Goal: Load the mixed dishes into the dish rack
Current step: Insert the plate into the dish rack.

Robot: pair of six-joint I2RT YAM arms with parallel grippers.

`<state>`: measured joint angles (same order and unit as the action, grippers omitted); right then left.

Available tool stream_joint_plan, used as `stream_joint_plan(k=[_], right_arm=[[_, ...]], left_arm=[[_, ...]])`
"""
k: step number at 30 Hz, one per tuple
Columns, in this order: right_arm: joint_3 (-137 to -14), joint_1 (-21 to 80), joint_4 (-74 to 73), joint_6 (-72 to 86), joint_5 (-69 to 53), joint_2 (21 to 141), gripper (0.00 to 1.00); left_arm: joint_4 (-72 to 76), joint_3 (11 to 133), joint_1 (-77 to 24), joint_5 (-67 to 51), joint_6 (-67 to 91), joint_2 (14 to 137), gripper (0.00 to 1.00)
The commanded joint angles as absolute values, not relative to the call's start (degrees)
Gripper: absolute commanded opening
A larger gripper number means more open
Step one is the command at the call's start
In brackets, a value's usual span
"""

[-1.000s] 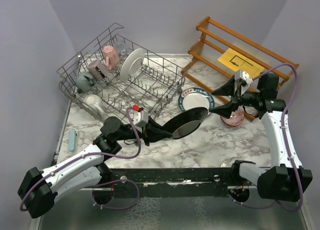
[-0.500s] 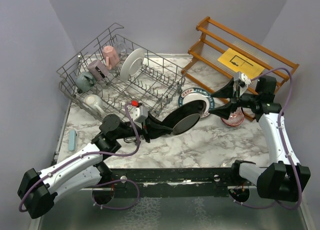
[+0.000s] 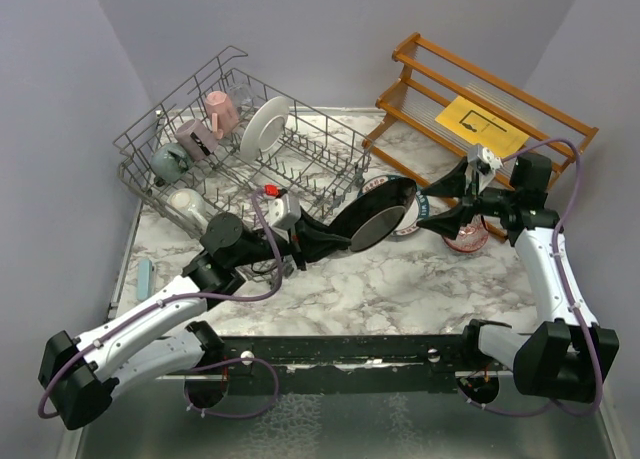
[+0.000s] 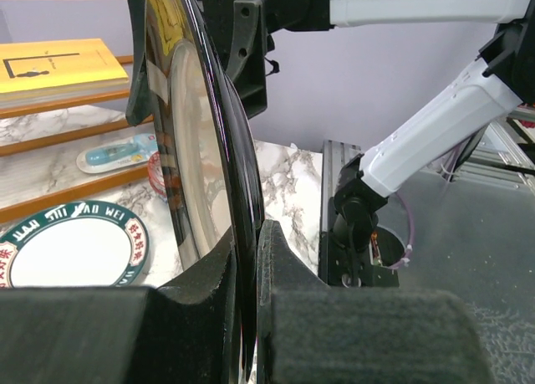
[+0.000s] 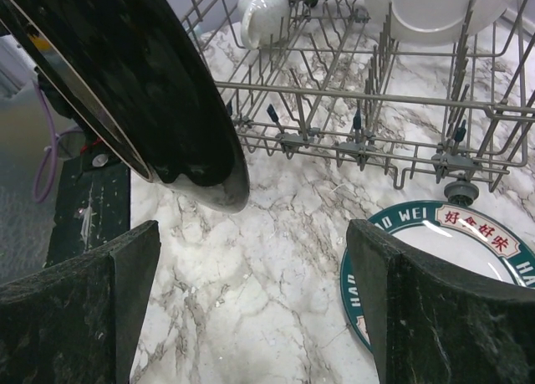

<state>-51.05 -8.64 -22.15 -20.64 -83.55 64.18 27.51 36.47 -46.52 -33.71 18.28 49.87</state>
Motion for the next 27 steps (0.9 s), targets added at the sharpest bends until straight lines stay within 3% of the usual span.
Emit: stream_joint_plan(k=[1,14,27], right_arm=[[-50.5,-9.1,-19.1,-19.1,-85.8,64.5,0.93],[-48.0,-9.3,-16.3,-18.2,-85.2,65.0,0.93],[-47.3,-9.3,-16.0,-18.3,-83.5,65.5,0.93]], left_arm=[[33.4,42.7,-46.3,-31.2,14.9,50.0,0.00],[27.2,56.4,-40.1,-34.1,13.7,58.2,0.00],[26.1,74.7,-16.6,-43.5,19.8,73.2,0.00]])
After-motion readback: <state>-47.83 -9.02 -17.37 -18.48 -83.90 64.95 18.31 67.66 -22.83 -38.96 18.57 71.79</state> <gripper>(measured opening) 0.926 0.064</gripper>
